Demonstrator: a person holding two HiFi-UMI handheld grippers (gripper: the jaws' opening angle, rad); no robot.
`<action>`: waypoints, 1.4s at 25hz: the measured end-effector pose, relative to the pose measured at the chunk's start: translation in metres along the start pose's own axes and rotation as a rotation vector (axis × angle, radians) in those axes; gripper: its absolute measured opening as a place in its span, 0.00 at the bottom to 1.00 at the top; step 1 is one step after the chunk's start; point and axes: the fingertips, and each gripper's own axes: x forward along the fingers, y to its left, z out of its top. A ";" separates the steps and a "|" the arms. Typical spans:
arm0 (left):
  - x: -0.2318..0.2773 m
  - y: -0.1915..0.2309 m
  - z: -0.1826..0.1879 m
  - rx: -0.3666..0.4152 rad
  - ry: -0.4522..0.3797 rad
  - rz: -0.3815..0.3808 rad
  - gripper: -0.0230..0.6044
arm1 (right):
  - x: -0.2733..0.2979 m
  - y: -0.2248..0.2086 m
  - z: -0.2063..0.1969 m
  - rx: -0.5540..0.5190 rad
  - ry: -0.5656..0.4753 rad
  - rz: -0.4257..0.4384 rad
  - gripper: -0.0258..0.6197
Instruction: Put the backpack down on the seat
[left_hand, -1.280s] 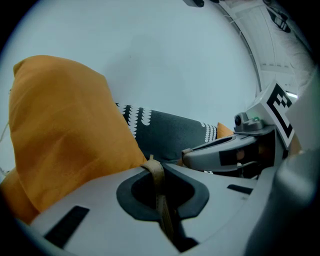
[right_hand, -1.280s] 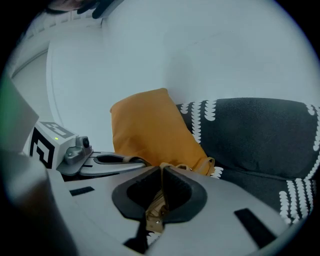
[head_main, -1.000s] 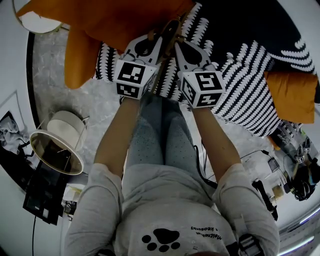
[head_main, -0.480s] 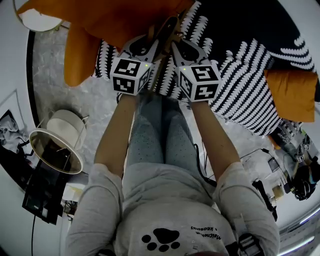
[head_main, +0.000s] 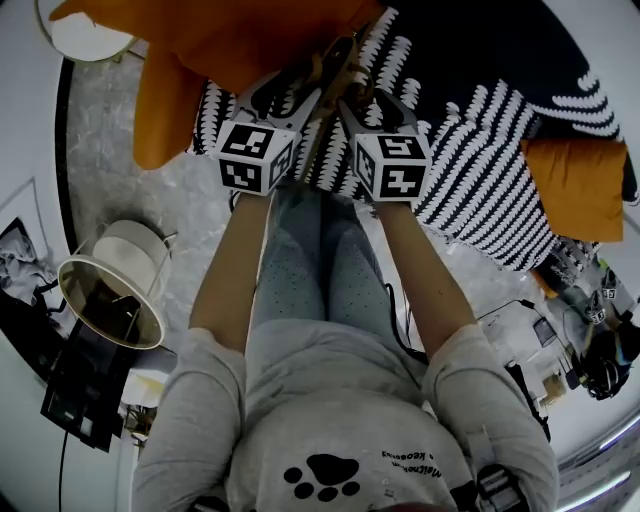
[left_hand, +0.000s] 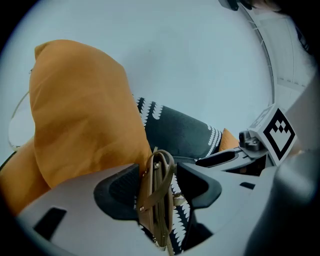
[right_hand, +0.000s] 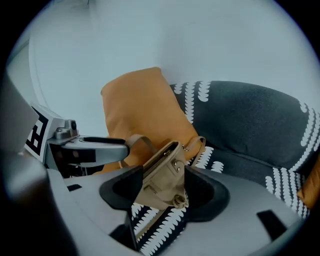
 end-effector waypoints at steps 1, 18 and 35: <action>-0.005 -0.002 0.006 -0.003 -0.012 0.000 0.40 | -0.006 0.001 0.005 -0.003 -0.010 -0.003 0.43; -0.111 -0.082 0.100 0.055 -0.139 -0.004 0.21 | -0.133 0.044 0.075 -0.018 -0.158 0.009 0.35; -0.236 -0.213 0.175 0.186 -0.259 0.034 0.07 | -0.325 0.090 0.126 -0.079 -0.392 0.101 0.10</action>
